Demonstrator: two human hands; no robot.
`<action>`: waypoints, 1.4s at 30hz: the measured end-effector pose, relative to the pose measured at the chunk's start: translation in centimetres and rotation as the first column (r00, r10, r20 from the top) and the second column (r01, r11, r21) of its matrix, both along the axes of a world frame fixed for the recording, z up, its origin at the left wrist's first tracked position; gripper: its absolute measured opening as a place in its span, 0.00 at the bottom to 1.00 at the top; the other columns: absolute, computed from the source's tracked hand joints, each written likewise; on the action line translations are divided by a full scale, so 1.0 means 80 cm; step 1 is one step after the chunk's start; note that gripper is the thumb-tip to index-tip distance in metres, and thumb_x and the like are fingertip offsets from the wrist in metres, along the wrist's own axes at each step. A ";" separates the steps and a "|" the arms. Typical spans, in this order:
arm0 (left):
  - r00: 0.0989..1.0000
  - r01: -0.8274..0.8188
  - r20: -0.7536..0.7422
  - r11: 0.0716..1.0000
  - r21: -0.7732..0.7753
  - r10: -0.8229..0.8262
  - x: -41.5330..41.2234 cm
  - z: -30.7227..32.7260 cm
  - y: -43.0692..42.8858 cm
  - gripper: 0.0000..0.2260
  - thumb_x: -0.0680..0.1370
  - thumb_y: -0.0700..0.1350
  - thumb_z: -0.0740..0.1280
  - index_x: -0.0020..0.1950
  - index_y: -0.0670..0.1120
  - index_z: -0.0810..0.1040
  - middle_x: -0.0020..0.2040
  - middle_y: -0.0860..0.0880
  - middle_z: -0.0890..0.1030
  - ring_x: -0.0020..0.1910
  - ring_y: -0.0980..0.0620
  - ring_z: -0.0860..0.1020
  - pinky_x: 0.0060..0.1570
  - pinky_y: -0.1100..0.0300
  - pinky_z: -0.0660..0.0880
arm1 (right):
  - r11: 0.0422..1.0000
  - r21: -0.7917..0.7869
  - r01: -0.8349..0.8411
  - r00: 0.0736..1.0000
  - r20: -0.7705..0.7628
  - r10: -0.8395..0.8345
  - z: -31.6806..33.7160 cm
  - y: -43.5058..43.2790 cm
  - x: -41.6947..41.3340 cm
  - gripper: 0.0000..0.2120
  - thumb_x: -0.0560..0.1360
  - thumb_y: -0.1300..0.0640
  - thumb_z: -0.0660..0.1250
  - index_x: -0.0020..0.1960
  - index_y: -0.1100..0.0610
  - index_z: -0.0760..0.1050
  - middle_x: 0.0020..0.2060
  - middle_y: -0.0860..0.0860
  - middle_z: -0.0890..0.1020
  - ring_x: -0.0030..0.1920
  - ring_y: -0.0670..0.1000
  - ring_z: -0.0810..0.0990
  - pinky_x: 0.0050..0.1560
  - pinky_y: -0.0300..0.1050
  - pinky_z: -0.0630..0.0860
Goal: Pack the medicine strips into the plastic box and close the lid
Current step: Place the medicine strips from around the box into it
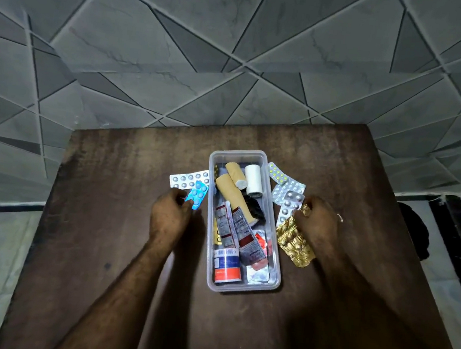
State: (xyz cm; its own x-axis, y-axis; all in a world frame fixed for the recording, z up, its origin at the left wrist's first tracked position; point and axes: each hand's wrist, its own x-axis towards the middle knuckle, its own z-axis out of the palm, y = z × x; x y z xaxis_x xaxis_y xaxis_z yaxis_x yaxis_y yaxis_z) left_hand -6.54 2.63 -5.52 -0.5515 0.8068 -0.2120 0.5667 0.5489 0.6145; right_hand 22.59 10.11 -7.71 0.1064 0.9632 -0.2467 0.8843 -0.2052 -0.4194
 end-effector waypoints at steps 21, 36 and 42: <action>0.999 -0.016 -0.051 0.988 -0.156 0.008 -0.004 -0.057 0.034 0.23 0.69 0.50 0.76 0.60 0.41 0.78 0.57 0.39 0.79 0.54 0.40 0.79 0.54 0.53 0.75 | 0.977 -0.157 0.144 0.984 -0.078 -0.157 -0.005 -0.002 0.012 0.39 0.57 0.56 0.82 0.64 0.58 0.71 0.59 0.61 0.78 0.60 0.63 0.77 0.61 0.55 0.73; 0.851 -0.281 0.395 0.936 -0.212 0.345 -0.023 -0.067 0.002 0.08 0.65 0.39 0.77 0.35 0.46 0.79 0.35 0.45 0.83 0.35 0.46 0.81 0.43 0.50 0.81 | 0.862 -0.403 0.307 0.721 -0.493 -0.487 0.039 0.014 0.032 0.24 0.60 0.76 0.75 0.55 0.68 0.77 0.38 0.59 0.81 0.37 0.57 0.79 0.41 0.49 0.81; 0.606 -0.381 0.671 0.896 -0.227 0.428 -0.026 -0.048 -0.014 0.04 0.73 0.34 0.69 0.47 0.39 0.80 0.29 0.46 0.80 0.27 0.53 0.76 0.24 0.68 0.74 | 0.939 -0.232 0.254 0.660 -0.668 -0.343 0.093 0.019 0.009 0.22 0.63 0.76 0.72 0.56 0.66 0.76 0.37 0.55 0.79 0.31 0.50 0.80 0.33 0.40 0.79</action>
State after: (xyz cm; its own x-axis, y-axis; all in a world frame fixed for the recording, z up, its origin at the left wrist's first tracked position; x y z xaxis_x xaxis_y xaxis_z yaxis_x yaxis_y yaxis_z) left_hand -8.59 1.48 -9.34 -0.4933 0.5124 -0.7029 -0.2951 0.6616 0.6893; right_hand 23.32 11.60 -0.28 0.1401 0.8723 -0.4685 0.2350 -0.4890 -0.8401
